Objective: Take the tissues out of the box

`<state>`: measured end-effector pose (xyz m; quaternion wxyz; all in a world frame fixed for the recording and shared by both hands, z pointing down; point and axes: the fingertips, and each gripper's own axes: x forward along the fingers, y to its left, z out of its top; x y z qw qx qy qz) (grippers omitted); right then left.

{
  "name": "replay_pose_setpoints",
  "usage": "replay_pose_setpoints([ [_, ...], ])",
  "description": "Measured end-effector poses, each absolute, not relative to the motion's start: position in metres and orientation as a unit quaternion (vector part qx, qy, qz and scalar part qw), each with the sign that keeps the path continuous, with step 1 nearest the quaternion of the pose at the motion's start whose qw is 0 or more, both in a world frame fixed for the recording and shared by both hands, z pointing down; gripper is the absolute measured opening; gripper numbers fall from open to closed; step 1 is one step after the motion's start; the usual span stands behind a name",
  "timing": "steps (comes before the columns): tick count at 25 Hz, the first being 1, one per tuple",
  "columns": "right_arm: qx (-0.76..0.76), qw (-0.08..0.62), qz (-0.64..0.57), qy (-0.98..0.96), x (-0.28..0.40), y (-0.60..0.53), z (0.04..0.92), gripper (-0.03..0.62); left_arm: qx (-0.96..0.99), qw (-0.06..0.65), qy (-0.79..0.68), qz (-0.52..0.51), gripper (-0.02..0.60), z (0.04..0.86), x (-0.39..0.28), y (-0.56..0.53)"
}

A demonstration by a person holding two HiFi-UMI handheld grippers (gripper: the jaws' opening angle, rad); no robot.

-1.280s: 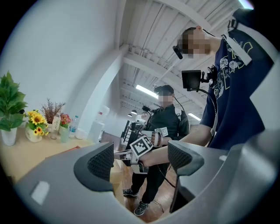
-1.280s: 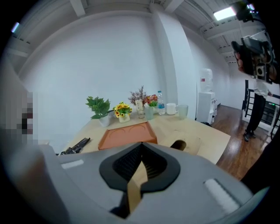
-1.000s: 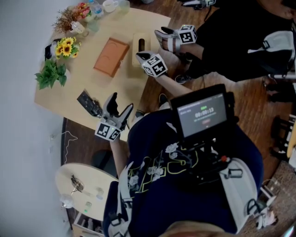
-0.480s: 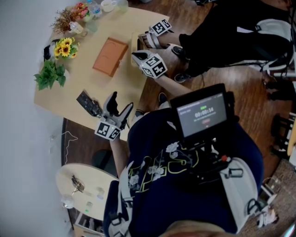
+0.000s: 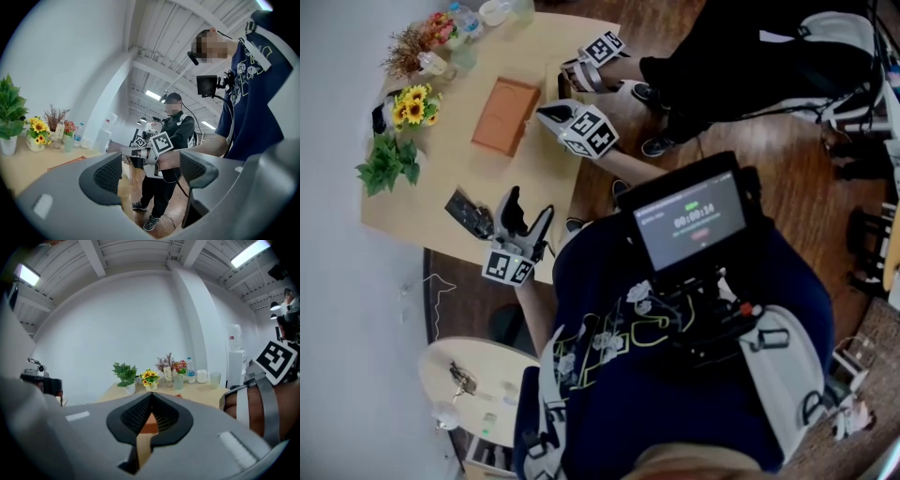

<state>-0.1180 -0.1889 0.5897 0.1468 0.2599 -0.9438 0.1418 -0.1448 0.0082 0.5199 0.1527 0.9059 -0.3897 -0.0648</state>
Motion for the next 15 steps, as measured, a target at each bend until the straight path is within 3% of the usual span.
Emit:
replay_pose_setpoints([
  [15,0.217,0.094,0.134,-0.962,-0.128,-0.166,0.556,0.0,0.904,0.153,-0.393,-0.074,0.373,0.522,-0.149,0.005],
])
